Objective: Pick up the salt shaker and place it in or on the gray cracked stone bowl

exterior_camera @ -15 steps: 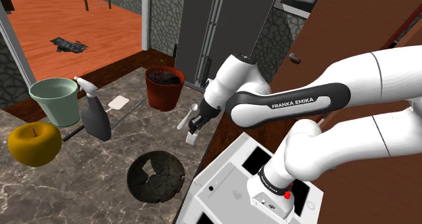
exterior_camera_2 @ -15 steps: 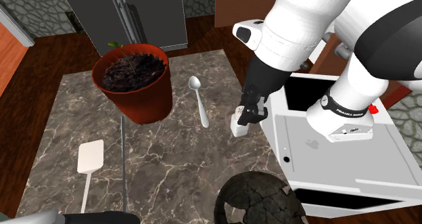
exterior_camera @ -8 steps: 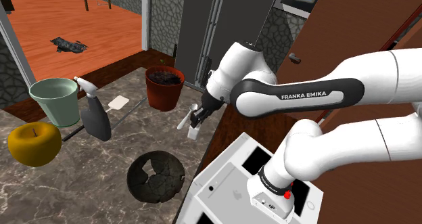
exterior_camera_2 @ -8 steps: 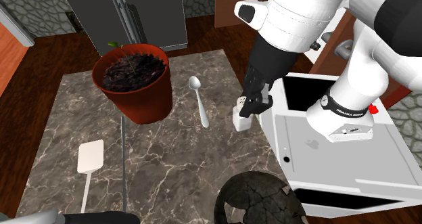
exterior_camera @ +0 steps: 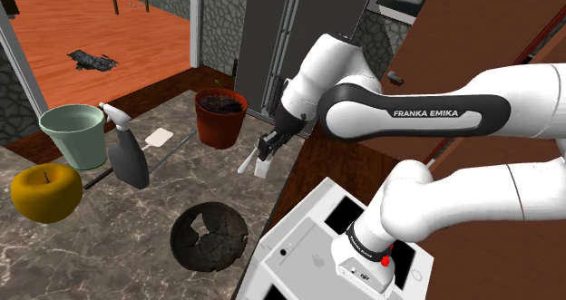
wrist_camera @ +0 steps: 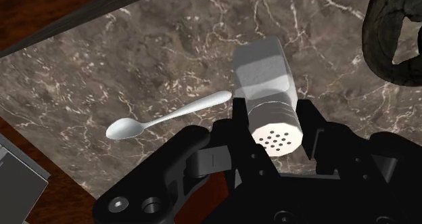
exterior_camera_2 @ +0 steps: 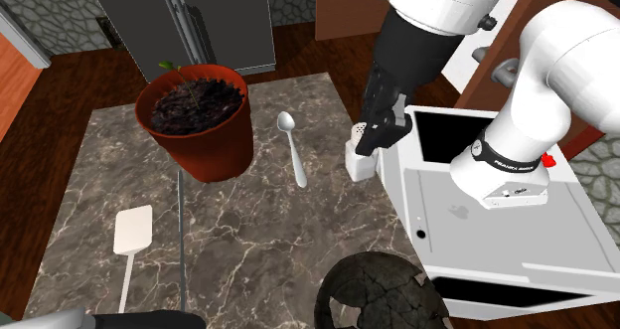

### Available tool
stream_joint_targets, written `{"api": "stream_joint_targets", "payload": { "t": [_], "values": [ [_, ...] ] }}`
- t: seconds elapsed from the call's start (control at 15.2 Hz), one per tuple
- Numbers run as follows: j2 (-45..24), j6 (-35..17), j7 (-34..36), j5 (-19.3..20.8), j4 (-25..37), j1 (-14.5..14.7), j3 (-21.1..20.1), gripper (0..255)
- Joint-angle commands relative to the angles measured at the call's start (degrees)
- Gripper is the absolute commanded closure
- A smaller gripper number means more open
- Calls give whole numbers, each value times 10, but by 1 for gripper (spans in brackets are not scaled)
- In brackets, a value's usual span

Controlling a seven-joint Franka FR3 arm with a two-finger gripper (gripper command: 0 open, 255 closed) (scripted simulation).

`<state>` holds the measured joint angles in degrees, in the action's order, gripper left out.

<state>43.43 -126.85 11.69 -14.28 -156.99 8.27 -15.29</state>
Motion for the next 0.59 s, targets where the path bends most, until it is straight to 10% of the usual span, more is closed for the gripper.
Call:
{"api": "stream_joint_targets", "payload": {
  "t": [0.0,0.53],
  "values": [
    [6,19,1,3,13,-1,2,255],
    [2,60,49,-6,63,12,-32,255]
  ]
}}
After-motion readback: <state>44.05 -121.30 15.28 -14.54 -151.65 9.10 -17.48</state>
